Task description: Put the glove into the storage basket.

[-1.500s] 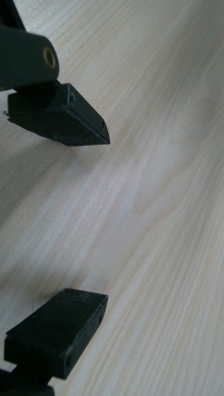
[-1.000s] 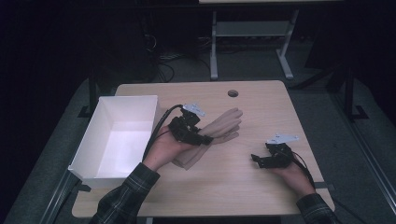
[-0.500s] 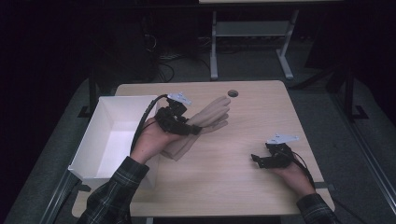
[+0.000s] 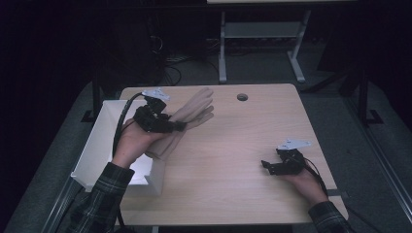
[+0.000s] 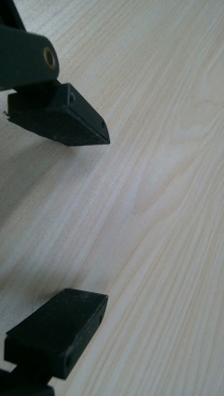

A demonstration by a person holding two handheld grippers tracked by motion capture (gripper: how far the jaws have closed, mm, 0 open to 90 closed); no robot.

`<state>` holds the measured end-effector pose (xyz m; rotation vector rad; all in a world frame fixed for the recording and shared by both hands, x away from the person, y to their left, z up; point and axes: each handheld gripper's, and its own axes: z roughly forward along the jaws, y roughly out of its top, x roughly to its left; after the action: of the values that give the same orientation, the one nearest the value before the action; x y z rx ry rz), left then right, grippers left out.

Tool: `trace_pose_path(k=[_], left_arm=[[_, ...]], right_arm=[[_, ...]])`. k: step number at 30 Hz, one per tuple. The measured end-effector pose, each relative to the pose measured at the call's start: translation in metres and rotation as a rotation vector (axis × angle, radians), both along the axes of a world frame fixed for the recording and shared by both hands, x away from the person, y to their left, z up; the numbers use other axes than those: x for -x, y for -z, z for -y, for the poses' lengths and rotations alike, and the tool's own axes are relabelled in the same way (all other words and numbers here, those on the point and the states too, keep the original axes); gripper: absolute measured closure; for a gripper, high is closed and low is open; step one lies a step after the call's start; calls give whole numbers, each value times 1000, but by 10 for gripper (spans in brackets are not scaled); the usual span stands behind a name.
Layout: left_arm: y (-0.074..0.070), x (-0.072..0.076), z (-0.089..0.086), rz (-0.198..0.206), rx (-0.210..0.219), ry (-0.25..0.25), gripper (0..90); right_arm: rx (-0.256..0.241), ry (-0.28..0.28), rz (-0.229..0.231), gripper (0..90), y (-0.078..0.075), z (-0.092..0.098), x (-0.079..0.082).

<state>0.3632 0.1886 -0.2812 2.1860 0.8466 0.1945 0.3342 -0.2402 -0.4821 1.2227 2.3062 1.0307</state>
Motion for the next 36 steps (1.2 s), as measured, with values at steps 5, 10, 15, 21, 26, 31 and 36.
trace_pose_path(k=[5,10,15,21,26,31,36], left_arm=[[0,1,-14,4,2,-32,647],[-1,3,-30,11,4,-68,647],[-1,4,-45,17,-1,-107,647],[1,5,-58,19,-9,-145,647],[5,6,-75,24,-18,-191,647],[10,9,-90,18,-6,-228,647],[18,11,-104,12,-13,-266,647]], right_arm=[[0,0,0,188,0,0,0],[0,0,-1,188,0,0,0],[0,0,0,188,0,0,0],[0,0,0,188,0,0,0],[0,0,0,188,0,0,0],[0,0,0,188,0,0,0],[1,-1,1,188,0,0,0]])
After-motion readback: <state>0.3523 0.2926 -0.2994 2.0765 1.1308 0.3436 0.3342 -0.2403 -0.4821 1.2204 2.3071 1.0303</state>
